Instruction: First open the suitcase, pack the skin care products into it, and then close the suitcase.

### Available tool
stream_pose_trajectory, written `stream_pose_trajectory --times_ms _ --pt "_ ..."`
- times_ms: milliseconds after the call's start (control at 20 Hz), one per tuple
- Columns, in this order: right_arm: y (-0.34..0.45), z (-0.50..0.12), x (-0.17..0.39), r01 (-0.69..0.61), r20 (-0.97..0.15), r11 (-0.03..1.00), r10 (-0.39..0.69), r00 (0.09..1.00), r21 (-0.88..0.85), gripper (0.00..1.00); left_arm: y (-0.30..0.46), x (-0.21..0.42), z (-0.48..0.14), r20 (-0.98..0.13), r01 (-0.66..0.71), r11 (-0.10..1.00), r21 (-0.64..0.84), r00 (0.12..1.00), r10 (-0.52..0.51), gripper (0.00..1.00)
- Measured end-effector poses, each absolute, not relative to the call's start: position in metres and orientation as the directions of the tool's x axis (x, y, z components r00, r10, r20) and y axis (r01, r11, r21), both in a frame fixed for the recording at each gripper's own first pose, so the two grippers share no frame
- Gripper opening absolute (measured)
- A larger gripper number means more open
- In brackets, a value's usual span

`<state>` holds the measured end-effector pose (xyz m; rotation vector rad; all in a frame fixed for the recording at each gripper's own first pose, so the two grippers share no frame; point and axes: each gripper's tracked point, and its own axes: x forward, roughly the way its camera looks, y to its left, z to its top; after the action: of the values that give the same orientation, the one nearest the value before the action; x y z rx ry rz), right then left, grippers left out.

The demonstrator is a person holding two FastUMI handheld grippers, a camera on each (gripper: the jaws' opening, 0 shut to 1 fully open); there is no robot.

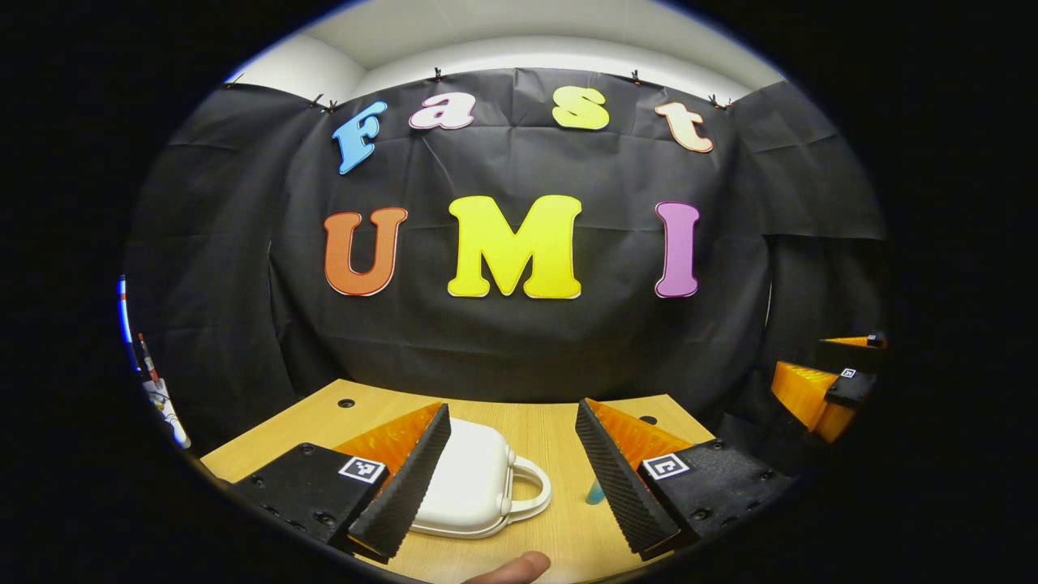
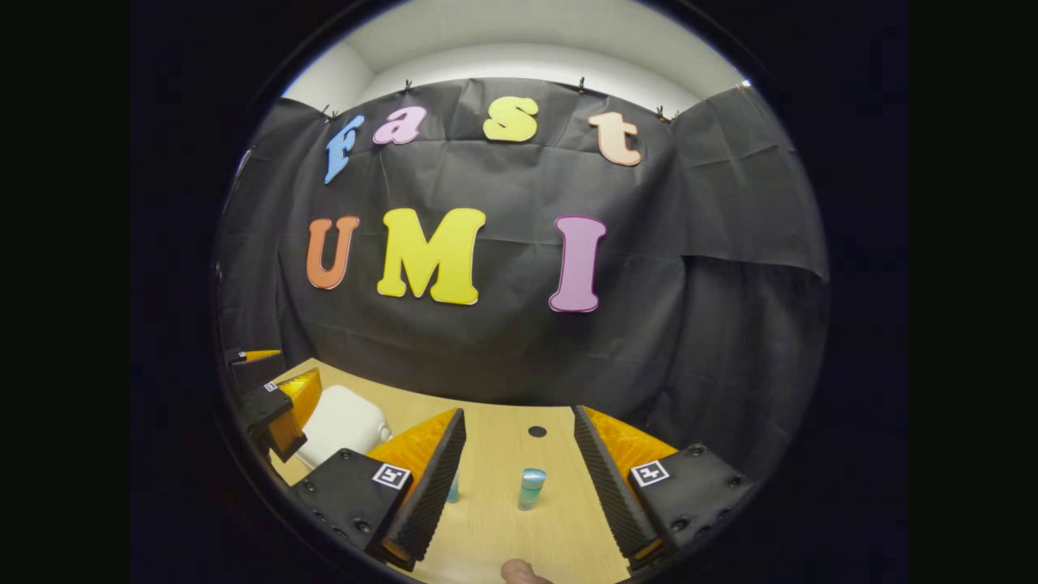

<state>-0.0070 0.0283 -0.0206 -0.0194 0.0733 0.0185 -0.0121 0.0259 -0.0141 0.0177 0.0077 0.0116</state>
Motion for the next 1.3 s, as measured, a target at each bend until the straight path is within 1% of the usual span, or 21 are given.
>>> stream_pose_trajectory --times_ms 250,350,450,500,650,750,850,950,1050,1200,1300 --pt "0.03 -0.018 -0.003 -0.018 -0.056 0.999 0.015 0.998 -0.049 0.8 0.026 -0.004 -0.02 0.001 0.0 0.998 0.061 1.0 0.0 0.99" --pt "0.02 -0.017 -0.002 0.002 -0.046 0.998 -0.005 0.999 -0.067 0.78 0.03 0.005 -0.025 0.022 -0.011 0.989 0.148 1.0 0.008 0.99" --pt "0.001 -0.017 -0.002 0.035 -0.036 0.996 -0.039 0.999 -0.085 0.78 0.027 0.016 -0.035 0.039 0.001 0.971 0.239 0.999 -0.011 1.0" --pt "-0.009 -0.019 -0.002 0.055 -0.035 0.994 -0.058 0.998 -0.091 0.8 0.025 0.022 -0.043 0.04 0.007 0.96 0.281 0.999 -0.019 0.99" --pt "-0.044 -0.02 -0.007 0.112 -0.045 0.99 -0.116 0.992 -0.082 0.8 0.018 0.032 -0.072 0.033 0.009 0.906 0.424 0.999 -0.025 0.98" --pt "-0.066 -0.018 -0.013 0.148 -0.037 0.986 -0.151 0.988 -0.07 0.8 0.013 0.04 -0.094 0.025 0.01 0.848 0.53 0.999 -0.028 0.98" --pt "-0.086 -0.021 -0.021 0.18 -0.033 0.981 -0.183 0.983 -0.07 0.8 0.0 0.049 -0.121 0.014 0.04 0.775 0.631 0.998 -0.063 0.98" --pt "-0.103 -0.03 -0.027 0.208 -0.042 0.975 -0.212 0.976 -0.08 0.8 -0.017 0.055 -0.156 -0.016 0.082 0.666 0.742 0.994 -0.104 0.97" --pt "-0.118 -0.042 -0.032 0.231 -0.065 0.97 -0.237 0.969 -0.081 0.8 -0.023 0.057 -0.181 -0.043 0.107 0.571 0.814 0.991 -0.125 0.97" --pt "-0.136 -0.056 -0.038 0.255 -0.1 0.965 -0.261 0.96 -0.064 0.8 -0.02 0.059 -0.202 -0.045 0.088 0.45 0.889 0.993 -0.105 0.97" --pt "-0.145 -0.06 -0.038 0.269 -0.113 0.961 -0.274 0.955 -0.058 0.8 -0.015 0.065 -0.219 -0.076 0.101 0.396 0.913 0.994 -0.079 0.97"
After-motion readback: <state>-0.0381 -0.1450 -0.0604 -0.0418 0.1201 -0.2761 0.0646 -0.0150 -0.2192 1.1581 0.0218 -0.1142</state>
